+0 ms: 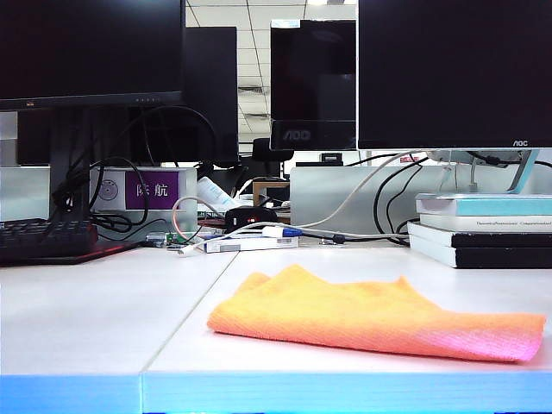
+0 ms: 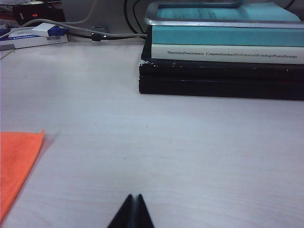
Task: Wipe the table from back to front using the rag.
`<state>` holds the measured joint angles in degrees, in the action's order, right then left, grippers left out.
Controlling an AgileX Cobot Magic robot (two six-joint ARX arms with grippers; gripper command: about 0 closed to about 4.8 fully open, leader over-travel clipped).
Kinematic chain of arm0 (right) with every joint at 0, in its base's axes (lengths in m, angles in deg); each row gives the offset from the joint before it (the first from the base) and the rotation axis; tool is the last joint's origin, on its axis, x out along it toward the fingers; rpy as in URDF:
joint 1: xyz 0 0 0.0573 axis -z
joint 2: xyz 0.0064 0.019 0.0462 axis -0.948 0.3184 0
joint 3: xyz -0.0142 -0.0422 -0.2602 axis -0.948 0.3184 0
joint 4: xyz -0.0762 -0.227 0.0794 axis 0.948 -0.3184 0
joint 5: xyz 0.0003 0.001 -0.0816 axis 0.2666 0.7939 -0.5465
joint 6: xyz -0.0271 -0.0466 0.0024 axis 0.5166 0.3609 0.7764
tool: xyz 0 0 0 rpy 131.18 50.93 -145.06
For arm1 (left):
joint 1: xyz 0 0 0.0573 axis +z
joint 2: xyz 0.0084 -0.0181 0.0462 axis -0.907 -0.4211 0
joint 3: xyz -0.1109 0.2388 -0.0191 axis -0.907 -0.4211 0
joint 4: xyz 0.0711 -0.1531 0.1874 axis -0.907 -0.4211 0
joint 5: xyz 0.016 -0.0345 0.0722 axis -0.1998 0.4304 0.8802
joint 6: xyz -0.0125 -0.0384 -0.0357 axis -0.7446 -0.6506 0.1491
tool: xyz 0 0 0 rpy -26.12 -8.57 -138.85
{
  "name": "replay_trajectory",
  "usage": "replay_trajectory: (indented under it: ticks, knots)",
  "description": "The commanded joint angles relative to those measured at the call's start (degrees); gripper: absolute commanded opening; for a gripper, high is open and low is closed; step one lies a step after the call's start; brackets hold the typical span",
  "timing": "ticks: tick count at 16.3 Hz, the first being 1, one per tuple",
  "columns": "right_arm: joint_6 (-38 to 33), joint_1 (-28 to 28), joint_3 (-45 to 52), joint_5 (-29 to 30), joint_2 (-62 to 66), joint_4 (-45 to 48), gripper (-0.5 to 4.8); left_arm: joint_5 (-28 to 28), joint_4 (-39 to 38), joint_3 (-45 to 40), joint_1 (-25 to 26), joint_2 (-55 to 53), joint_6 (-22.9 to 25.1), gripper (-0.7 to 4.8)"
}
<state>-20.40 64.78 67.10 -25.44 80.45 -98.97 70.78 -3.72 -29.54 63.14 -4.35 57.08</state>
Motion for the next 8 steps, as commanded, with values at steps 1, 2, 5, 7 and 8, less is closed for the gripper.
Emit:
replay_trajectory:
  ticks: [1, 2, 5, 7, 8]
  knots:
    - [-0.1, 0.0, 0.4, -0.1, -0.1, 0.3, -0.01, -0.4, -0.9, -0.1, -0.1, 0.1, 0.2, -0.05]
    - [-0.1, 0.0, 0.4, -0.1, -0.1, 0.3, -0.01, -0.4, -0.9, -0.1, -0.1, 0.1, 0.2, -0.05]
    - [-0.1, 0.0, 0.4, -0.1, -0.1, 0.4, 0.00, -0.4, -0.9, -0.1, -0.1, 0.1, 0.2, -0.05]
    - [-0.3, 0.0, 0.4, -0.1, -0.1, 1.1, -0.01, -0.4, -0.6, -0.1, -0.1, 0.1, 0.2, -0.05]
    - [-0.6, 0.0, 0.2, -0.1, -0.1, 1.9, -0.01, -0.4, -0.2, 0.0, -0.1, 0.1, 0.2, -0.05]
